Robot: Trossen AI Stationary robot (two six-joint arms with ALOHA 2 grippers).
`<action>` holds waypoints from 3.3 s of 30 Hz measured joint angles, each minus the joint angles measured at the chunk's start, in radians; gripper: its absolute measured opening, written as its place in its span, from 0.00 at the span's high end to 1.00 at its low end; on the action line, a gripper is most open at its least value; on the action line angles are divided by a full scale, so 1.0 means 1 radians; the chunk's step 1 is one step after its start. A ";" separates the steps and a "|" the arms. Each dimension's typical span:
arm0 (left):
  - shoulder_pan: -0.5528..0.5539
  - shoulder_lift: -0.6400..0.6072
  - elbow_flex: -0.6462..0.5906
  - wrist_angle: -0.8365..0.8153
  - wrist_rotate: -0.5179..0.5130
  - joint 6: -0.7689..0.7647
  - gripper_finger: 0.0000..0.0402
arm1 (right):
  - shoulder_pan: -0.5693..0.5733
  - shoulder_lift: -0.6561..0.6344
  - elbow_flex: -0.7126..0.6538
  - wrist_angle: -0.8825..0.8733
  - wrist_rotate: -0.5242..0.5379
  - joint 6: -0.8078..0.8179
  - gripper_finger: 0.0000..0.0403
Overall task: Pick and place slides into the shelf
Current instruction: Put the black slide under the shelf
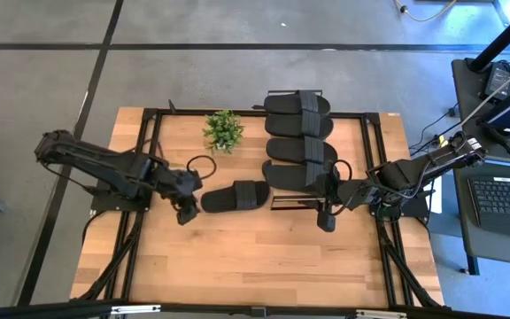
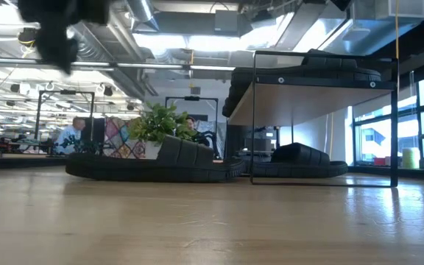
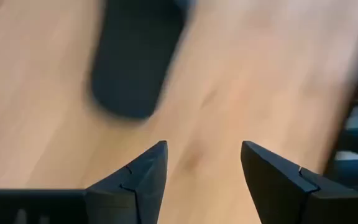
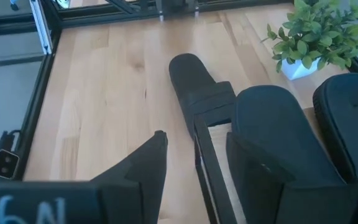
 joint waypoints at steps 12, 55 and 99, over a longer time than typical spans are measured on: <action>-0.026 0.241 -0.073 -0.207 -0.017 -0.070 0.52 | 0.000 0.000 0.000 -0.001 0.000 -0.039 0.59; 0.209 0.551 -0.058 0.169 -0.039 0.201 0.52 | 0.000 0.000 0.000 -0.014 -0.030 0.109 0.59; 0.210 0.548 -0.056 0.414 -0.095 0.291 0.52 | 0.000 0.000 0.000 -0.025 -0.037 0.112 0.59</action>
